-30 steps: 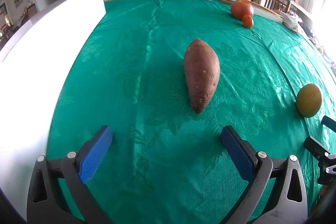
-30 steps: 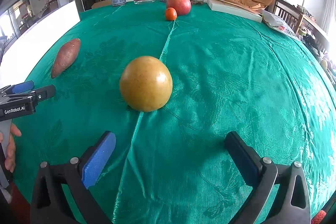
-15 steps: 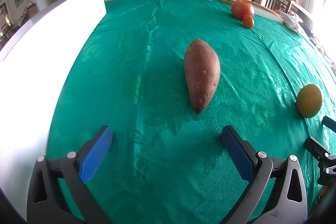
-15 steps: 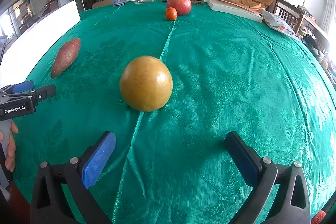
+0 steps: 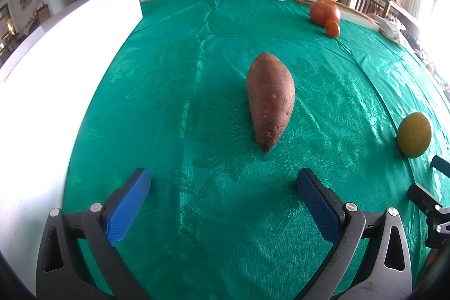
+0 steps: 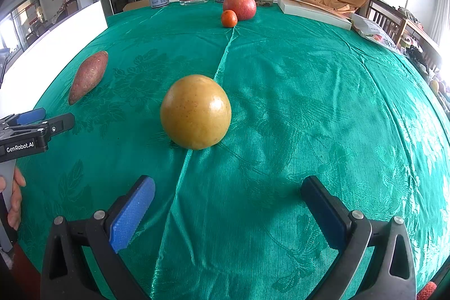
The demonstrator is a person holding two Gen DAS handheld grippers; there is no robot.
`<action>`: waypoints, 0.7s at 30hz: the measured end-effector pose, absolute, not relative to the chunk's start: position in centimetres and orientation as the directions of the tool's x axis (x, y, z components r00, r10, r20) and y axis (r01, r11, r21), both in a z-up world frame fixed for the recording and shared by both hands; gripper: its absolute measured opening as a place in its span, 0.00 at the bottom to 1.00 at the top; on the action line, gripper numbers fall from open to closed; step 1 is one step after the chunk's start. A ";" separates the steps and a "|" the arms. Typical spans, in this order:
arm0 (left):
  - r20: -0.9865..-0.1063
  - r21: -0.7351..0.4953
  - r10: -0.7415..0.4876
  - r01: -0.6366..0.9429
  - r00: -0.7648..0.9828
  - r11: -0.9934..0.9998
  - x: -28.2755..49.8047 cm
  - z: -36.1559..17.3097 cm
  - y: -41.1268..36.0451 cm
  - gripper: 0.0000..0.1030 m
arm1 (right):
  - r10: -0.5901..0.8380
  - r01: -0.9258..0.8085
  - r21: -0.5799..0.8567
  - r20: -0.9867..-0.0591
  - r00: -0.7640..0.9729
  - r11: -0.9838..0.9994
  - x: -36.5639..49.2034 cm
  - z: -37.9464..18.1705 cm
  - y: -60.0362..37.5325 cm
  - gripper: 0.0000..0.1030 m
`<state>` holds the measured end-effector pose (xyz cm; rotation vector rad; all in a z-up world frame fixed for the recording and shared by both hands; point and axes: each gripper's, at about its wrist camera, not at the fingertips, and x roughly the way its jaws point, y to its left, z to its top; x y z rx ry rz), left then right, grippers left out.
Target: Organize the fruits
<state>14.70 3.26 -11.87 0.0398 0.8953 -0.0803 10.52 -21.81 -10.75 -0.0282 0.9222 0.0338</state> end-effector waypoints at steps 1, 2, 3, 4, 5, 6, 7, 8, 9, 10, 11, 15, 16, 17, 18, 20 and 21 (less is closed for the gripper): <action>-0.781 0.001 -0.053 0.087 0.622 0.996 14.7 -11.9 3.3 1.00 | 0.016 -0.041 -0.011 -0.797 0.604 0.999 10.5 -10.8 -21.8 1.00; -0.781 0.001 -0.053 0.087 0.622 0.996 14.7 -11.9 3.3 1.00 | 0.016 -0.041 -0.011 -0.797 0.603 0.999 10.5 -10.8 -21.8 1.00; -0.781 0.001 -0.053 0.087 0.622 0.996 14.7 -11.9 3.2 1.00 | 0.016 -0.041 -0.011 -0.797 0.603 0.999 10.5 -10.8 -21.8 1.00; -0.781 0.001 -0.053 0.087 0.623 0.996 14.7 -11.9 3.3 1.00 | 0.016 -0.041 -0.011 -0.797 0.603 0.999 10.5 -10.8 -21.8 1.00; -0.781 0.001 -0.053 0.087 0.623 0.996 14.7 -11.9 3.2 1.00 | 0.016 -0.041 -0.011 -0.797 0.603 0.999 10.5 -10.8 -21.8 1.00; -0.781 0.001 -0.053 0.086 0.623 0.996 14.7 -11.9 3.2 1.00 | 0.016 -0.041 -0.011 -0.797 0.603 0.999 10.5 -10.8 -21.8 1.00; -0.781 0.001 -0.053 0.086 0.623 0.996 14.7 -11.9 3.3 1.00 | 0.016 -0.042 -0.011 -0.798 0.603 0.999 10.5 -10.8 -21.8 1.00; -0.781 0.001 -0.053 0.086 0.623 0.996 14.7 -11.9 3.3 1.00 | 0.016 -0.041 -0.011 -0.797 0.603 0.999 10.5 -10.8 -21.8 1.00; -0.780 0.001 -0.053 0.086 0.623 0.996 14.7 -11.9 3.2 1.00 | 0.016 -0.041 -0.011 -0.798 0.603 0.999 10.5 -10.8 -21.8 1.00; -0.780 0.001 -0.053 0.087 0.623 0.996 14.7 -11.9 3.2 1.00 | 0.016 -0.042 -0.011 -0.798 0.603 0.999 10.5 -10.8 -21.8 1.00; -0.781 0.001 -0.053 0.086 0.623 0.996 14.6 -11.9 3.2 1.00 | 0.016 -0.042 -0.012 -0.798 0.603 0.999 10.5 -10.8 -21.8 1.00; -0.781 -0.001 -0.054 0.086 0.622 0.996 14.6 -11.9 3.2 1.00 | 0.014 -0.041 -0.013 -0.799 0.602 0.999 10.5 -10.8 -21.8 1.00; -0.781 -0.001 -0.054 0.086 0.622 0.996 14.6 -11.9 3.2 1.00 | 0.014 -0.041 -0.013 -0.799 0.602 0.999 10.5 -10.8 -21.8 1.00; -0.781 -0.001 -0.055 0.086 0.622 0.996 14.6 -11.9 3.3 1.00 | 0.014 -0.041 -0.013 -0.798 0.602 0.999 10.5 -10.8 -21.8 1.00; -0.782 -0.002 -0.056 0.087 0.621 0.996 14.6 -11.9 3.3 1.00 | 0.013 -0.041 -0.015 -0.799 0.602 0.999 10.6 -10.8 -21.8 1.00; -0.783 -0.006 -0.064 0.095 0.618 0.995 14.6 -11.9 3.3 1.00 | 0.013 -0.041 -0.014 -0.798 0.603 0.999 10.5 -10.7 -21.8 1.00; -0.785 -0.010 -0.073 0.105 0.615 0.994 14.6 -11.9 3.4 0.99 | 0.014 -0.041 -0.014 -0.798 0.603 0.999 10.4 -10.7 -21.8 1.00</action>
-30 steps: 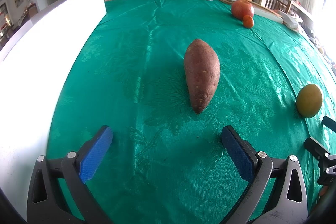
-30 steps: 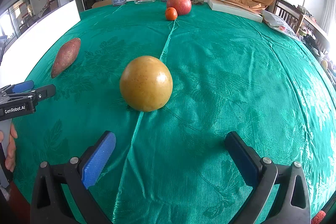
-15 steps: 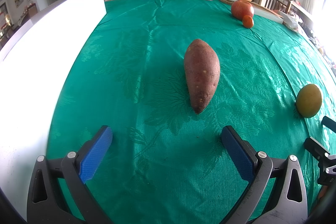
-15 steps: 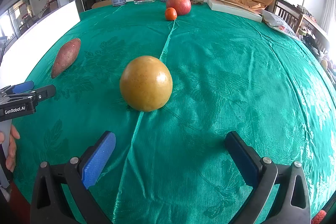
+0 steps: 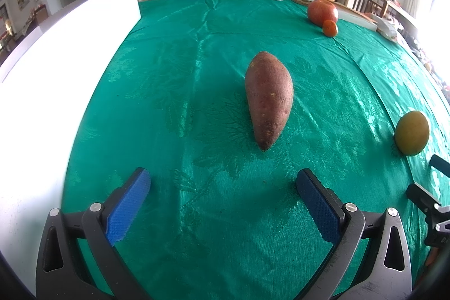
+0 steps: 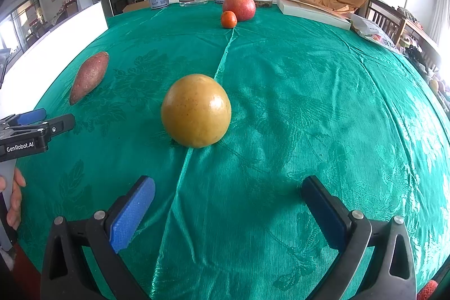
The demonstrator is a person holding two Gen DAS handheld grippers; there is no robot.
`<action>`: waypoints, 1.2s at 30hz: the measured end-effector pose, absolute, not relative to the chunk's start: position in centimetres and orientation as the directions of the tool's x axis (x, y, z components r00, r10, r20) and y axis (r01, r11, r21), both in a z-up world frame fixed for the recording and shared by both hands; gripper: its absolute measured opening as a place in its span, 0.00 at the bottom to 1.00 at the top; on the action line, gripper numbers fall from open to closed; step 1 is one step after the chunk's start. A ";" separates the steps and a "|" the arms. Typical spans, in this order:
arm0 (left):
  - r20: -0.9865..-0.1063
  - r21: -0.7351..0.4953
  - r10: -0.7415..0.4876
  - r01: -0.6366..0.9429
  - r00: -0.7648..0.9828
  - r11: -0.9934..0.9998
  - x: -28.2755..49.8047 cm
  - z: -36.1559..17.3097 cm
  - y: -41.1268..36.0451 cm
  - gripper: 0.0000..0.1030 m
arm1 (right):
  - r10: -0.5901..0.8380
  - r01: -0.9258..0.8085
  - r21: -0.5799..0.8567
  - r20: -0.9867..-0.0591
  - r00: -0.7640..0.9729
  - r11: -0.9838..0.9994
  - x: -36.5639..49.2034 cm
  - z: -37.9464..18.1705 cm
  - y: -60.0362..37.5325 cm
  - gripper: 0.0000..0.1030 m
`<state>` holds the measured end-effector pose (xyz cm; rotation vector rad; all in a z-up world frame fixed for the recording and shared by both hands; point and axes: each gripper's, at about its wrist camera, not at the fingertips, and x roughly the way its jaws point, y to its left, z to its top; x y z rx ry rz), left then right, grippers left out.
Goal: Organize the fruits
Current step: 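Grasp the sweet potato with the left tool while the right tool grasps the yellow pear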
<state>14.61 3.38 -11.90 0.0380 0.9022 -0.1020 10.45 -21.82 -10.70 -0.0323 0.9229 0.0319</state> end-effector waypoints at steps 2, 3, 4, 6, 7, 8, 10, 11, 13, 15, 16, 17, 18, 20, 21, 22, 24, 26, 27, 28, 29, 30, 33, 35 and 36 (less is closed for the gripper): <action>-0.790 -0.013 -0.091 0.132 0.606 0.991 14.4 -11.8 3.5 0.99 | 0.015 -0.043 -0.014 -0.798 0.603 0.999 10.4 -10.7 -21.8 1.00; -0.800 -0.007 -0.101 0.159 0.592 0.987 14.3 -11.8 3.5 0.99 | 0.017 -0.048 -0.015 -0.800 0.600 0.999 10.4 -10.6 -21.8 1.00; -0.818 -0.014 -0.122 0.193 0.562 0.981 14.3 -11.6 3.6 0.99 | 0.030 -0.072 -0.014 -0.811 0.584 0.997 10.6 -10.5 -21.8 1.00; -0.840 -0.064 -0.187 0.249 0.509 0.966 14.5 -10.6 3.9 0.98 | 0.046 -0.096 -0.006 -0.849 0.527 0.995 10.9 -10.2 -22.3 1.00; -0.837 -0.086 -0.216 0.268 0.503 0.959 14.9 -9.7 4.0 0.98 | 0.077 -0.092 0.036 -0.862 0.501 0.995 11.3 -9.7 -22.9 1.00; -0.832 -0.093 -0.233 0.288 0.503 0.953 15.4 -8.7 3.8 0.98 | 0.122 -0.096 0.086 -0.864 0.488 0.992 11.6 -9.2 -23.5 1.00; -0.836 -0.066 -0.234 0.331 0.496 0.941 16.9 -7.0 2.8 0.99 | 0.179 -0.114 0.141 -0.868 0.463 0.983 12.6 -8.0 -24.1 1.00; -0.853 -0.045 -0.219 0.350 0.474 0.936 17.9 -6.8 2.2 0.99 | 0.178 -0.128 0.134 -0.874 0.451 0.983 13.4 -7.4 -23.9 1.00; -0.896 -0.028 -0.184 0.363 0.403 0.931 20.4 -7.3 1.0 0.98 | 0.165 -0.162 0.103 -0.887 0.432 0.981 14.8 -6.7 -23.1 0.99; -0.924 -0.023 -0.150 0.339 0.352 0.940 22.2 -8.0 0.4 0.98 | 0.169 -0.173 0.106 -0.898 0.405 0.979 16.3 -6.5 -22.4 0.99; -0.931 -0.024 -0.142 0.332 0.337 0.943 22.8 -8.2 0.2 0.98 | 0.181 -0.173 0.122 -0.906 0.383 0.977 16.9 -6.6 -22.2 0.97; -0.934 -0.026 -0.142 0.332 0.329 0.943 23.1 -8.3 -0.1 0.98 | 0.189 -0.169 0.135 -0.914 0.360 0.976 17.5 -6.7 -22.0 0.95; -0.935 -0.023 -0.141 0.340 0.326 0.940 23.3 -8.4 -0.4 0.98 | 0.192 -0.164 0.143 -0.920 0.342 0.976 18.0 -6.9 -21.8 0.88; -0.935 0.009 -0.116 0.348 0.336 0.937 23.5 -8.3 -0.8 0.98 | 0.199 -0.159 0.157 -0.932 0.303 0.975 19.0 -7.3 -21.3 0.81; -0.937 0.022 -0.100 0.344 0.334 0.939 23.9 -8.2 -0.9 0.98 | 0.195 -0.156 0.155 -0.938 0.288 0.976 19.4 -7.6 -21.2 0.75; -0.937 0.021 -0.098 0.335 0.334 0.942 24.1 -8.2 -0.7 0.97 | 0.189 -0.154 0.151 -0.943 0.275 0.976 19.6 -7.8 -21.0 0.66; -0.940 -0.018 -0.123 0.317 0.317 0.948 24.6 -8.4 -0.5 0.83 | 0.188 -0.151 0.153 -0.948 0.256 0.977 19.9 -8.3 -20.9 0.49; -0.942 -0.058 -0.153 0.306 0.297 0.950 24.8 -8.8 -0.2 0.43 | 0.189 -0.143 0.156 -0.947 0.258 0.977 19.9 -8.4 -21.0 0.49; -0.940 -0.071 -0.164 0.297 0.301 0.952 25.0 -8.9 -0.1 0.40 | 0.185 -0.146 0.150 -0.947 0.263 0.978 19.9 -8.4 -21.0 0.49; -0.936 -0.077 -0.170 0.290 0.308 0.954 24.8 -8.9 -0.1 0.40 | 0.178 -0.150 0.141 -0.946 0.270 0.978 19.7 -8.3 -20.9 0.49; -0.934 -0.086 -0.177 0.286 0.311 0.954 24.6 -8.8 0.0 0.40 | 0.174 -0.153 0.136 -0.946 0.274 0.979 19.5 -8.2 -20.8 0.49; -0.930 -0.101 -0.191 0.282 0.314 0.954 24.3 -8.6 0.1 0.40 | 0.175 -0.158 0.135 -0.945 0.277 0.978 19.3 -7.9 -20.7 0.49; -0.910 -0.138 -0.232 0.278 0.342 0.951 22.7 -6.6 1.0 0.39 | 0.196 -0.180 0.148 -0.937 0.289 0.972 18.1 -6.4 -20.5 0.49; -0.889 -0.169 -0.269 0.280 0.371 0.945 21.2 -4.1 2.2 0.40 | 0.212 -0.218 0.149 -0.928 0.306 0.965 17.8 -4.5 -19.4 0.49; -0.877 -0.187 -0.287 0.277 0.385 0.943 20.7 -2.8 3.0 0.40 | 0.220 -0.242 0.145 -0.922 0.319 0.959 17.9 -3.3 -18.7 0.49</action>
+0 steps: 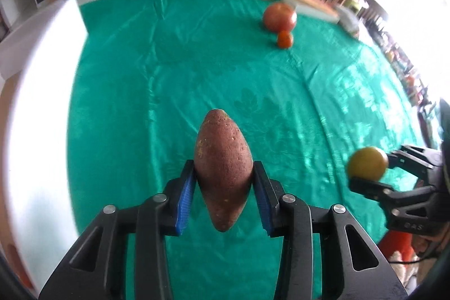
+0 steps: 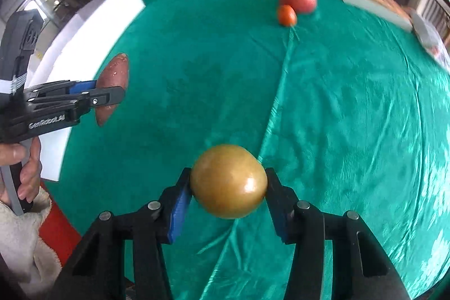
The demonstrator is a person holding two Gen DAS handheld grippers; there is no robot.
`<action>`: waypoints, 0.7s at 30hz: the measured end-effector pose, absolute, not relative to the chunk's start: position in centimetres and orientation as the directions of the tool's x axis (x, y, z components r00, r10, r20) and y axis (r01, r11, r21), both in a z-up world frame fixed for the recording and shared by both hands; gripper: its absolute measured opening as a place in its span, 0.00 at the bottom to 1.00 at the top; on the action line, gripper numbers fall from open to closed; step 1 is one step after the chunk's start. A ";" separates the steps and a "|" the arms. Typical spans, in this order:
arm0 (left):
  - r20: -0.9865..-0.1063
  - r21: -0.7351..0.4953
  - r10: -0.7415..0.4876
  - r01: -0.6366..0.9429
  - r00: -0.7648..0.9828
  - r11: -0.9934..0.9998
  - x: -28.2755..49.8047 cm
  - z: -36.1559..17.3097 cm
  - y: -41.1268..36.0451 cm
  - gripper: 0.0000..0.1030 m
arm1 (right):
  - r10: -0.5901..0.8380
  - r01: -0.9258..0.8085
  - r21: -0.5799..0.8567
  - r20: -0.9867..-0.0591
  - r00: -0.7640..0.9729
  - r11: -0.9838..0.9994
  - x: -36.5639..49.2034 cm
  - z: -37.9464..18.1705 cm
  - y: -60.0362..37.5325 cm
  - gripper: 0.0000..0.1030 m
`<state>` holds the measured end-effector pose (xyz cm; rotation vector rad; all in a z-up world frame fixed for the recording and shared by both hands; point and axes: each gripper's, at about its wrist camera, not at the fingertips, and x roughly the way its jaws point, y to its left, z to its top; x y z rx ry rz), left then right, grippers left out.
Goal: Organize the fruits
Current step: 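Grasp the sweet potato with the left tool while the right tool grasps the yellow pear, then carry the sweet potato and yellow pear into the white box, open both tools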
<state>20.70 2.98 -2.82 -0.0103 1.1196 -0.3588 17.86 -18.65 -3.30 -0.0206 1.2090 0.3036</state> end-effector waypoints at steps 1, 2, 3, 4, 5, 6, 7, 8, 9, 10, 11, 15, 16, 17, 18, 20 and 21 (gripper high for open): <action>-0.863 -0.205 -0.305 0.273 0.402 0.940 20.1 -1.2 4.1 0.40 | 0.230 -0.263 0.145 -0.915 0.331 0.954 17.9 -2.1 -17.9 0.49; -0.848 -0.226 -0.324 0.267 0.419 0.937 19.6 0.4 5.3 0.40 | 0.243 -0.286 0.146 -0.908 0.342 0.947 18.1 -0.9 -16.9 0.49; -0.830 -0.243 -0.338 0.258 0.443 0.935 19.1 2.2 6.8 0.40 | 0.259 -0.313 0.147 -0.899 0.353 0.938 18.4 0.4 -15.7 0.49; -0.813 -0.248 -0.341 0.249 0.473 0.936 18.6 4.1 8.5 0.40 | 0.275 -0.339 0.149 -0.890 0.363 0.929 18.6 1.6 -14.5 0.49; -0.796 -0.244 -0.333 0.235 0.505 0.941 18.1 6.0 10.3 0.40 | 0.300 -0.368 0.157 -0.878 0.372 0.916 19.0 3.1 -12.9 0.49; -0.783 -0.234 -0.318 0.221 0.534 0.947 17.7 7.6 12.0 0.40 | 0.325 -0.394 0.167 -0.868 0.376 0.904 19.3 4.2 -11.5 0.49; -0.771 -0.217 -0.293 0.198 0.566 0.956 17.3 9.2 14.0 0.40 | 0.360 -0.429 0.183 -0.854 0.376 0.884 19.8 5.6 -9.4 0.49; -0.765 -0.205 -0.270 0.178 0.584 0.963 17.1 10.1 15.6 0.40 | 0.389 -0.461 0.197 -0.843 0.371 0.865 20.2 6.6 -7.5 0.49; -0.763 -0.190 -0.242 0.151 0.600 0.970 16.9 10.9 17.6 0.40 | 0.416 -0.488 0.211 -0.835 0.361 0.847 20.5 7.4 -5.6 0.49; -0.765 -0.169 -0.207 0.119 0.610 0.978 17.0 11.2 19.4 0.40 | 0.453 -0.521 0.235 -0.824 0.341 0.820 21.1 8.2 -3.2 0.49; -0.771 -0.145 -0.168 0.087 0.614 0.986 17.1 11.1 21.0 0.40 | 0.477 -0.544 0.253 -0.818 0.322 0.800 21.6 8.6 -1.0 0.49; -0.823 -0.133 -0.083 -0.049 0.562 0.990 19.2 8.0 27.4 0.40 | 0.557 -0.645 0.301 -0.796 0.236 0.703 24.1 8.6 9.2 0.49; -0.841 -0.136 -0.070 -0.083 0.537 0.987 19.8 6.7 29.0 0.40 | 0.553 -0.659 0.305 -0.808 0.203 0.687 24.8 8.0 11.8 0.49; -0.853 -0.137 -0.061 -0.110 0.519 0.984 20.3 5.8 30.3 0.40 | 0.547 -0.673 0.305 -0.818 0.177 0.674 25.5 7.4 14.2 0.49; -0.864 -0.131 -0.042 -0.142 0.502 0.981 20.7 4.7 31.7 0.40 | 0.535 -0.686 0.299 -0.830 0.156 0.663 26.2 6.6 16.5 0.49; -0.885 -0.120 -0.015 -0.196 0.466 0.973 21.1 2.6 34.2 0.40 | 0.496 -0.706 0.272 -0.859 0.129 0.654 26.9 4.9 20.2 0.49; -0.893 -0.122 -0.009 -0.223 0.449 0.967 21.1 1.6 35.6 0.40 | 0.476 -0.710 0.257 -0.870 0.125 0.656 27.0 4.0 21.6 0.49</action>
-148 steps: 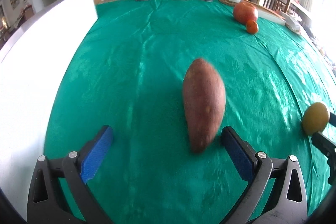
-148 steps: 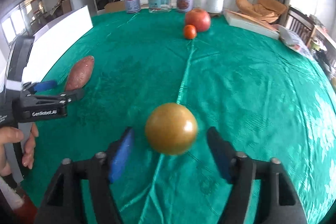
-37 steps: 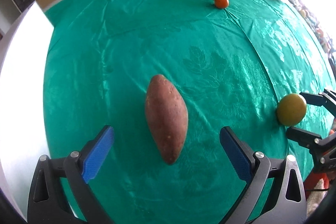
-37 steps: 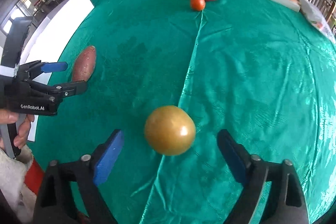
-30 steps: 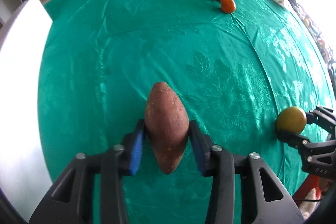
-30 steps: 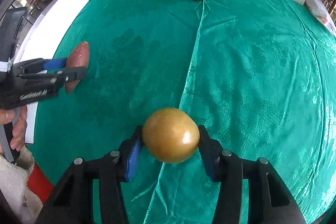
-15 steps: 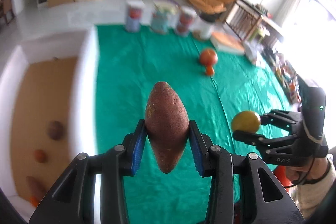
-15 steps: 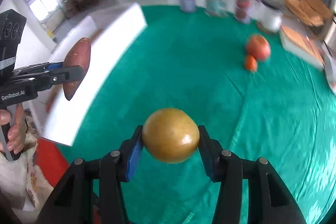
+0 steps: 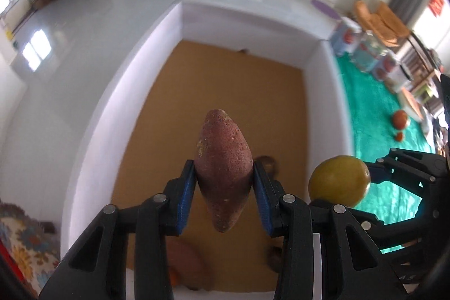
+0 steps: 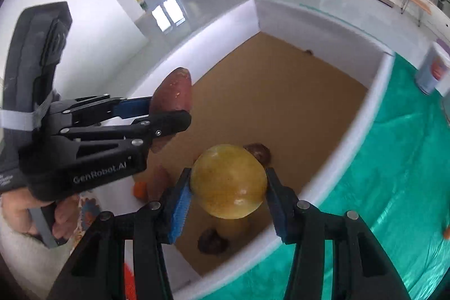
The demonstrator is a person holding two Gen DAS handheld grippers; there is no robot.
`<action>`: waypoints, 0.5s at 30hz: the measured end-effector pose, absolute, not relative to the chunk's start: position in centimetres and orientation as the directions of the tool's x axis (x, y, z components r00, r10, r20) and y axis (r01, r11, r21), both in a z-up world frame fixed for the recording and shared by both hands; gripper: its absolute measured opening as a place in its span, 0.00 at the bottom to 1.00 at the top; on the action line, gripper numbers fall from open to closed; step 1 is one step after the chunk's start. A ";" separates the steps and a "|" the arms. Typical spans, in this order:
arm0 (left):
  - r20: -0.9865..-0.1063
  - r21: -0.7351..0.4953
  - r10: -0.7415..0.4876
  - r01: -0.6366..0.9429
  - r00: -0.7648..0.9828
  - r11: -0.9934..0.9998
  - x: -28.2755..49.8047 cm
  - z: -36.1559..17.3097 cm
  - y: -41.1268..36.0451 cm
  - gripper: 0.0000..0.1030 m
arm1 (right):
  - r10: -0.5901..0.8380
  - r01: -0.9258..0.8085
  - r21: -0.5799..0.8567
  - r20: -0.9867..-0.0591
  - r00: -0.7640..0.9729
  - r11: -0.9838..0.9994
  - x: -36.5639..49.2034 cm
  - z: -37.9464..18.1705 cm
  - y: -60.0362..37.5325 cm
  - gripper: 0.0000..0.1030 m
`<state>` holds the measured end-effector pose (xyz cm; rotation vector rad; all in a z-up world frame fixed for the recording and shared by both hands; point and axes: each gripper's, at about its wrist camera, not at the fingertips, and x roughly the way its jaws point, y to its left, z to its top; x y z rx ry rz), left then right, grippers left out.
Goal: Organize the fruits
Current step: 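Carry the sweet potato and yellow pear into the white box, open both tools, then return both open tools over the table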
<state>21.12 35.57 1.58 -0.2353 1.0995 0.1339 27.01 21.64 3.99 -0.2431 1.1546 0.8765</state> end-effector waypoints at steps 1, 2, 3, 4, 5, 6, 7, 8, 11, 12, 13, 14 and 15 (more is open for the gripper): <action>-0.903 -0.122 -0.002 -0.252 0.429 0.960 21.2 0.5 37.0 0.40 | 0.452 -0.713 0.243 -0.884 0.116 0.658 27.5 3.0 23.2 0.49; -0.912 -0.121 0.004 -0.279 0.411 0.953 21.3 -0.4 38.0 0.40 | 0.427 -0.713 0.232 -0.899 0.103 0.662 28.0 1.9 24.6 0.49; -0.921 -0.122 0.007 -0.306 0.390 0.944 21.6 -1.5 38.8 0.40 | 0.406 -0.711 0.221 -0.908 0.099 0.668 28.4 0.9 25.6 0.49; -0.929 -0.123 0.008 -0.329 0.369 0.936 21.7 -2.6 39.7 0.40 | 0.381 -0.708 0.204 -0.919 0.099 0.676 28.8 -0.2 26.6 0.49; -0.937 -0.123 0.007 -0.347 0.350 0.930 21.8 -3.5 40.3 0.40 | 0.365 -0.707 0.194 -0.926 0.096 0.679 28.9 -0.9 27.1 0.49; -0.943 -0.127 0.001 -0.362 0.333 0.924 21.7 -4.4 40.7 0.40 | 0.352 -0.704 0.189 -0.931 0.093 0.685 29.1 -1.6 27.7 0.49; -0.948 -0.135 -0.010 -0.371 0.319 0.919 21.7 -5.2 40.9 0.40 | 0.342 -0.697 0.185 -0.935 0.091 0.693 29.3 -2.3 28.1 0.49; -0.951 -0.140 -0.019 -0.375 0.310 0.916 21.7 -5.7 41.0 0.40 | 0.338 -0.695 0.184 -0.937 0.090 0.695 29.4 -2.6 28.5 0.49; -0.956 -0.141 -0.028 -0.371 0.293 0.918 21.7 -6.5 40.9 0.43 | 0.323 -0.697 0.168 -0.942 0.096 0.697 29.2 -3.4 28.5 0.50; -0.955 -0.127 -0.012 -0.370 0.297 0.920 21.7 -6.2 40.7 0.52 | 0.322 -0.698 0.161 -0.941 0.106 0.698 29.0 -3.3 28.9 0.50; -0.953 -0.105 0.015 -0.375 0.304 0.921 21.8 -5.6 40.6 0.65 | 0.336 -0.702 0.162 -0.935 0.116 0.693 28.8 -2.8 28.7 0.51; -0.946 -0.078 0.053 -0.383 0.321 0.921 21.7 -4.7 40.5 0.70 | 0.348 -0.705 0.163 -0.929 0.127 0.690 28.5 -2.0 28.4 0.52; -0.935 -0.071 0.072 -0.383 0.347 0.921 21.5 -3.6 40.2 0.78 | 0.360 -0.706 0.162 -0.922 0.141 0.690 28.1 -1.0 27.7 0.53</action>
